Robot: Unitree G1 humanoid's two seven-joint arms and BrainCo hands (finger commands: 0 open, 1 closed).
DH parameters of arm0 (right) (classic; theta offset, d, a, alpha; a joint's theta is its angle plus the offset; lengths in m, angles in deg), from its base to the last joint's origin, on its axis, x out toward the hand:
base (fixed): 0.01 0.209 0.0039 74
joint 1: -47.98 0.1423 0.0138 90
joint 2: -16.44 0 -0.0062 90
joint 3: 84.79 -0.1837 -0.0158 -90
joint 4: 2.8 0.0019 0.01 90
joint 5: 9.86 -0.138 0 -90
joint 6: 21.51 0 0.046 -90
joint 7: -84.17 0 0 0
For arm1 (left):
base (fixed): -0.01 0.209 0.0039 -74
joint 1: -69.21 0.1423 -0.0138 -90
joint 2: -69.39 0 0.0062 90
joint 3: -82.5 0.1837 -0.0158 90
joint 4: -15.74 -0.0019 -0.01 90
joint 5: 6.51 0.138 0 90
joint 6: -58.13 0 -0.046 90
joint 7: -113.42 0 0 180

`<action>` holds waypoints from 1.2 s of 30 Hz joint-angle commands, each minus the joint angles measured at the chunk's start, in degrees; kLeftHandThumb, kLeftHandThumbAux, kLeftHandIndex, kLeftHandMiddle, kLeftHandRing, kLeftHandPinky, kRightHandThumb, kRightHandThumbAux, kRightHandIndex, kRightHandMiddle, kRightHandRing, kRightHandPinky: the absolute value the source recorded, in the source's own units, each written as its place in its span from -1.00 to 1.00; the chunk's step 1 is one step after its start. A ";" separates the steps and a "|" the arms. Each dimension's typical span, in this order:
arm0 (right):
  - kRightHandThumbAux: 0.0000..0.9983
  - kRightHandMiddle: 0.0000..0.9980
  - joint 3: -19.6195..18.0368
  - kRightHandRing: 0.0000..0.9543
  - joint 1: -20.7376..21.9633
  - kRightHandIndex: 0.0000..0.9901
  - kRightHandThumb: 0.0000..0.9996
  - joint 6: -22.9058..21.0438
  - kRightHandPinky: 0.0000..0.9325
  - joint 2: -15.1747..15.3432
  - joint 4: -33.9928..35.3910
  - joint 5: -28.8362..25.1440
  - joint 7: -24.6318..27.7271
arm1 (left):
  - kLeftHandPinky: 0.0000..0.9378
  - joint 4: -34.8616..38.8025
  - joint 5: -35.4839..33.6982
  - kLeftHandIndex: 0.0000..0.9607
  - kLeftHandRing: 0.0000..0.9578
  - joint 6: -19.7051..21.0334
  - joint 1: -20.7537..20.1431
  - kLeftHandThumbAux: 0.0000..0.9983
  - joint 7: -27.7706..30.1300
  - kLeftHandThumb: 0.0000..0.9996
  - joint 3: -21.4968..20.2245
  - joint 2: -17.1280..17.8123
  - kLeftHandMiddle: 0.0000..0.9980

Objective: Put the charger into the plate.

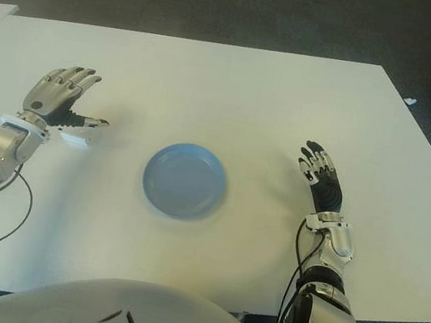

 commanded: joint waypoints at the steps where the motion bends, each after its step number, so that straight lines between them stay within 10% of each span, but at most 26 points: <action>1: 0.33 -0.80 1.00 -0.83 -2.43 -0.76 -0.50 -1.75 -0.86 -3.14 -3.35 1.15 -1.12 | -0.90 3.11 -1.99 -0.91 -1.00 0.00 1.87 -0.47 4.79 -0.37 -2.16 0.61 -0.99; 15: 0.33 -0.80 1.52 -0.83 -1.37 -0.76 -0.50 -1.52 -0.86 -3.65 -4.22 1.98 -2.47 | -0.83 9.66 -6.68 -0.83 -0.91 -0.03 7.95 -0.41 17.84 -0.47 -9.94 5.76 -0.89; 36: 0.33 -0.80 1.18 -0.83 0.33 -0.76 -0.50 -2.31 -0.86 -2.49 -5.83 1.92 -2.40 | -0.88 3.82 -0.88 -0.85 -0.93 -3.44 12.12 -0.48 8.76 -0.21 -8.17 4.17 -0.90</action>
